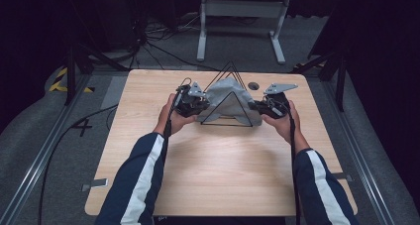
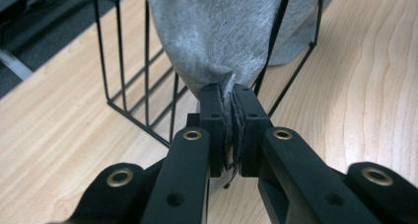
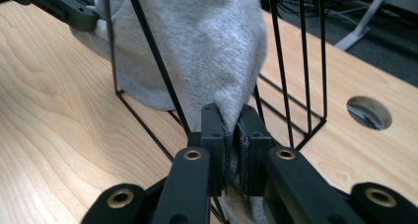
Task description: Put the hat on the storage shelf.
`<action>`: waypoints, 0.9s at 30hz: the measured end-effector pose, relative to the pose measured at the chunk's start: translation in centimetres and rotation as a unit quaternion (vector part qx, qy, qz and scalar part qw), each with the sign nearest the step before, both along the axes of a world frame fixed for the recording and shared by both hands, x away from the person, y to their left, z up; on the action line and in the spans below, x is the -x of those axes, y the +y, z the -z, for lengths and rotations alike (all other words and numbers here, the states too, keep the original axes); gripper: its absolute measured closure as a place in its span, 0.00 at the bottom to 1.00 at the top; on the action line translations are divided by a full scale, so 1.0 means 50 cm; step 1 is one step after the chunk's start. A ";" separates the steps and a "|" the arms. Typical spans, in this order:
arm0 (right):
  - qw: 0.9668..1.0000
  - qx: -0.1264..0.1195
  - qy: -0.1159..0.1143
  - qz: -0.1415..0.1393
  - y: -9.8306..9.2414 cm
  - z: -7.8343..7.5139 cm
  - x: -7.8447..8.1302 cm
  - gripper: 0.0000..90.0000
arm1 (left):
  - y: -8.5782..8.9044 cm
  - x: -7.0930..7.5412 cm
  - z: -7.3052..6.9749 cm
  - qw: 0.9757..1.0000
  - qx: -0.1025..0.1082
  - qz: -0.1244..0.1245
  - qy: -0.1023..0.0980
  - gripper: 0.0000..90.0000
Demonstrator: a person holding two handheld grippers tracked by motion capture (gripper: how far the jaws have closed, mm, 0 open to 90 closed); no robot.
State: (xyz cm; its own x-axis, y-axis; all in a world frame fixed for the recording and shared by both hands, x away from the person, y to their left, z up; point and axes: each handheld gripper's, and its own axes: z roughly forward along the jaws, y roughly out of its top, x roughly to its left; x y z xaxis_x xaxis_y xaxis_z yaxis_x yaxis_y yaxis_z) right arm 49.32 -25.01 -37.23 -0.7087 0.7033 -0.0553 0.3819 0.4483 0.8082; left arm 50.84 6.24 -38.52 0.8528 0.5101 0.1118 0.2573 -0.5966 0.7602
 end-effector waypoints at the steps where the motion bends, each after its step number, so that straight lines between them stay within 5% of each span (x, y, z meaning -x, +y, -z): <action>1: 1.000 0.001 0.002 0.001 -0.001 0.004 -0.001 0.93 | -0.001 0.000 0.007 1.000 -0.002 0.000 0.002 0.95; 19: 0.999 0.027 0.019 0.013 0.010 0.067 -0.007 0.93 | -0.005 -0.008 0.069 0.999 -0.003 -0.018 0.026 0.95; 27: 0.999 0.031 0.013 0.018 0.011 0.061 -0.002 0.89 | 0.006 -0.002 0.055 1.000 0.000 -0.020 0.014 0.95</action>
State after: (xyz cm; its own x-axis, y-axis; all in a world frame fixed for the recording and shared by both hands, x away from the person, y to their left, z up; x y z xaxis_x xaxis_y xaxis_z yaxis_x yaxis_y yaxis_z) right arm 49.45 -24.48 -40.30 -0.6842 0.7247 -0.0817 0.4191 0.4824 0.7692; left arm 50.92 6.56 -41.26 0.8341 0.5445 0.0884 0.3026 -0.5855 0.7521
